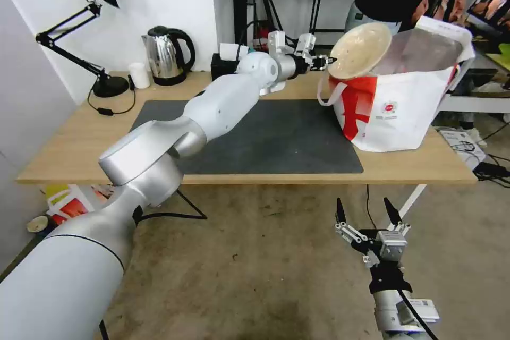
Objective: Pick up the trash from the table and place it into the takeout bag.
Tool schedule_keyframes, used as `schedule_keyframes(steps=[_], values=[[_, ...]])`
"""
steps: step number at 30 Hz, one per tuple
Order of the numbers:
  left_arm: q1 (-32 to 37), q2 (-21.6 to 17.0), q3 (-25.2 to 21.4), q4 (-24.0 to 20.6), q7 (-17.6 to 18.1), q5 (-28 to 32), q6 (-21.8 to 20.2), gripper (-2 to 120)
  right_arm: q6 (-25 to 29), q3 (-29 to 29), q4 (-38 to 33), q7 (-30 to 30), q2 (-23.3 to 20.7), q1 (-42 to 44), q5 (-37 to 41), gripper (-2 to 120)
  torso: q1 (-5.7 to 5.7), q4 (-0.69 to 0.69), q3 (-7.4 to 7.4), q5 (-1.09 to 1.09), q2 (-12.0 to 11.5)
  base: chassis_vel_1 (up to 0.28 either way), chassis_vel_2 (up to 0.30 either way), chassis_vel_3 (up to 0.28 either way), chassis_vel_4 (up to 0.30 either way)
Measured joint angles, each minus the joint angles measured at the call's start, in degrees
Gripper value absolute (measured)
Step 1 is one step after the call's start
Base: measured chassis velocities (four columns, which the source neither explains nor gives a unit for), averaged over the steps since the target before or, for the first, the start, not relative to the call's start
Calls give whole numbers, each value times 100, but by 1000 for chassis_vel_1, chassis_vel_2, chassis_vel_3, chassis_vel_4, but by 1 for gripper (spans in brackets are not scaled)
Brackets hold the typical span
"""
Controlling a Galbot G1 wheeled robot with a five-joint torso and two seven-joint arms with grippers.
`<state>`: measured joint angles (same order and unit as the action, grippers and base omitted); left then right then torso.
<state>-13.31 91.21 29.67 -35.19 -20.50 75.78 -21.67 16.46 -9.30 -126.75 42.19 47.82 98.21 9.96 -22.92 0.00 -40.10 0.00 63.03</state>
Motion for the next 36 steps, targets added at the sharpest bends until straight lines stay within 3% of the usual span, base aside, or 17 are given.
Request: schedule_keyframes(steps=[7,18,25,31,36], values=[[-45,-1,-40,35,-158,-404,-476,0,0,0,0,0,0,0,0,100,0,0,0,0,0,0,0,0,0],[-162,3,-106,131,-206,-437,-476,0,0,0,0,0,0,0,0,100,0,1,0,2,-1,0,0,0,0],[-310,2,-19,170,-244,-493,-777,0,0,0,0,0,0,0,0,100,0,0,0,0,-1,0,0,0,0],[-377,4,-135,157,-246,-485,-775,0,0,0,0,0,0,0,0,100,0,1,0,0,-1,0,0,0,0],[-477,2,-412,168,-246,-318,-522,0,0,0,0,0,0,0,0,100,0,0,0,0,-1,0,0,0,0]])
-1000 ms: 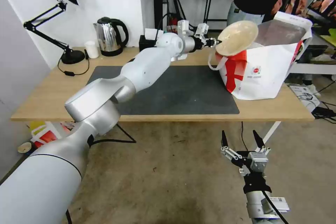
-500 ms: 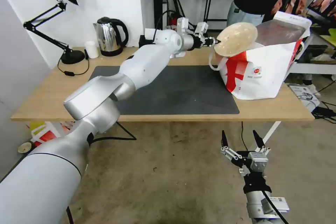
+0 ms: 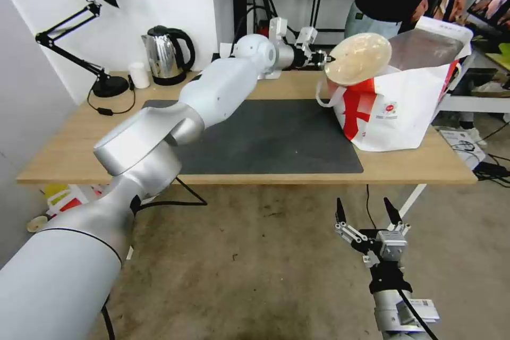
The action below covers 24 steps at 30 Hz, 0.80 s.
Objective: Pick up the trash from the table and place it into the takeout bag.
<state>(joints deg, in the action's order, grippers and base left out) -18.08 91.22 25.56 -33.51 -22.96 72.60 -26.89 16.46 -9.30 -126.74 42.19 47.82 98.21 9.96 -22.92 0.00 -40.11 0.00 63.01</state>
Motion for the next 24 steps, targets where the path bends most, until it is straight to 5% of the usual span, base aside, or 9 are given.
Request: schedule_keyframes(steps=[12,24], values=[[-128,-11,-205,-26,-201,429,452,0,0,0,0,0,0,0,0,100,0,0,0,0,0,0,0,0,0],[-87,4,162,-19,-5,692,910,0,0,0,0,0,0,0,0,100,0,1,0,0,1,0,0,0,0]])
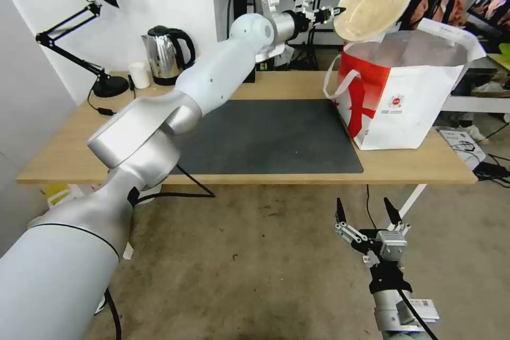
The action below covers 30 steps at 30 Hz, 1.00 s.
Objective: Pick up the trash from the table and place it into the takeout bag.
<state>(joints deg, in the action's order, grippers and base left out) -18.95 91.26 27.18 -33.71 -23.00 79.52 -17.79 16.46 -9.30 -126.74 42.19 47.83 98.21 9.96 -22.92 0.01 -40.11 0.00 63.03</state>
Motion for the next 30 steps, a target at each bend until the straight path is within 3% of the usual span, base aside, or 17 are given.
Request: schedule_keyframes(steps=[20,30], values=[[221,3,201,33,-21,-14,150,0,0,0,0,1,0,0,0,100,0,-1,0,0,0,0,0,0,0],[151,1,83,118,-68,-39,170,0,0,0,0,0,0,0,0,100,0,-1,0,0,0,0,0,0,0]])
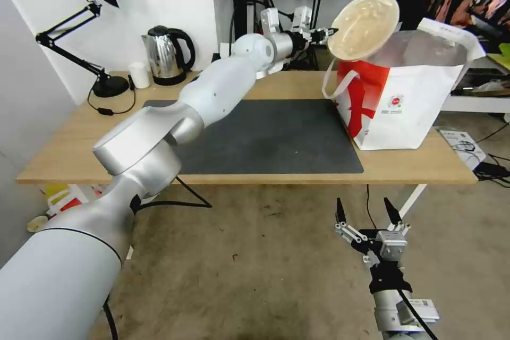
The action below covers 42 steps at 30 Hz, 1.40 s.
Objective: Pick up the trash from the table and place it into the takeout bag.
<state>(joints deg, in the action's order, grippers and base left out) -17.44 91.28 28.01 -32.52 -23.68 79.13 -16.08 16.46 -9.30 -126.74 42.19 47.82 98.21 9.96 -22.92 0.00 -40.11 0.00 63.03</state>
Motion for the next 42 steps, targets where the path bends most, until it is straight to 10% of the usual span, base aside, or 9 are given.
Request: schedule_keyframes(steps=[42], values=[[62,2,200,98,-439,-1279,-1372,0,0,0,0,0,0,0,0,100,0,0,0,0,0,0,0,0,0]])
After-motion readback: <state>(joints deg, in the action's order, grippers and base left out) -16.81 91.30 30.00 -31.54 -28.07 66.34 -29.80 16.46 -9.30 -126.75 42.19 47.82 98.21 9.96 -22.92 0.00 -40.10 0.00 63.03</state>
